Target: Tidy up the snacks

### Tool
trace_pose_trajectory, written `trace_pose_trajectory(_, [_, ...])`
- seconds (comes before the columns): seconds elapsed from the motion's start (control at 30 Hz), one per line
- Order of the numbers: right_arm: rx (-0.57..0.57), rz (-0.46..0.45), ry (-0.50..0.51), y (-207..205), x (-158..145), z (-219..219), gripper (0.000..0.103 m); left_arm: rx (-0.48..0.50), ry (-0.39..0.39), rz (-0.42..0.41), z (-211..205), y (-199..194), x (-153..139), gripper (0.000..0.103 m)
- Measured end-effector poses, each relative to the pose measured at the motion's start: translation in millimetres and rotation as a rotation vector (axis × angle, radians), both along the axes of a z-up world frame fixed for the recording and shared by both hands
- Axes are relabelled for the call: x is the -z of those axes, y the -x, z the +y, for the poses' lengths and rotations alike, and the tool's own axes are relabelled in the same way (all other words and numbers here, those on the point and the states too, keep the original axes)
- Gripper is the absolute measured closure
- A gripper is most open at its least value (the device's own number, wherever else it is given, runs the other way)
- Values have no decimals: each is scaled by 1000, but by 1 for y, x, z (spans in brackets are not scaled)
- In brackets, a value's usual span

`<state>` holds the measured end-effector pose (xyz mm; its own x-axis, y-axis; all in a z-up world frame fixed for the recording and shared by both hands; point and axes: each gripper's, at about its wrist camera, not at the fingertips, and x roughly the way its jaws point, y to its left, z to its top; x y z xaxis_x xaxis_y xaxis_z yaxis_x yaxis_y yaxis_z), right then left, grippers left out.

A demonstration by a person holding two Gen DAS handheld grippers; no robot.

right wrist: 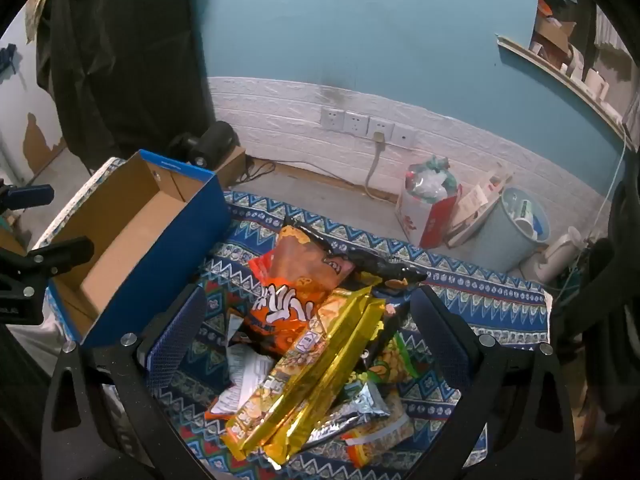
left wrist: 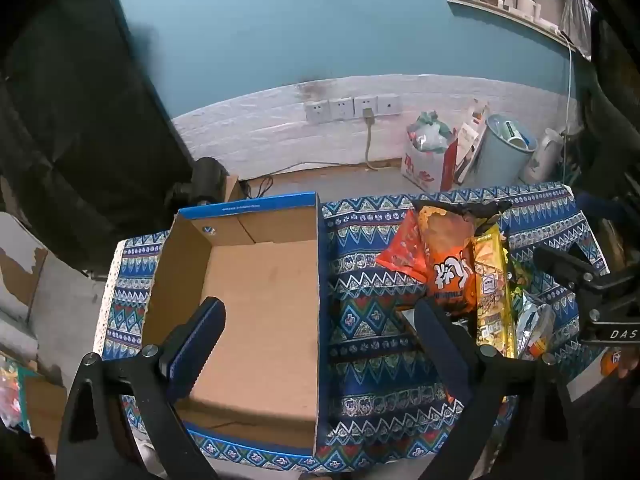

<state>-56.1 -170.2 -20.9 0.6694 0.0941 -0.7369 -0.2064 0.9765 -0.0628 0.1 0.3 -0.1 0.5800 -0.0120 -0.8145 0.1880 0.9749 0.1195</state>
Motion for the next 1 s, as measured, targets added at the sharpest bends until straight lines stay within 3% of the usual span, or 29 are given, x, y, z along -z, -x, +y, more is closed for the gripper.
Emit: trace_pose_trajectory(1.0, [-1, 6, 10, 0, 0, 1, 3, 14, 5, 12, -1, 1, 2, 7])
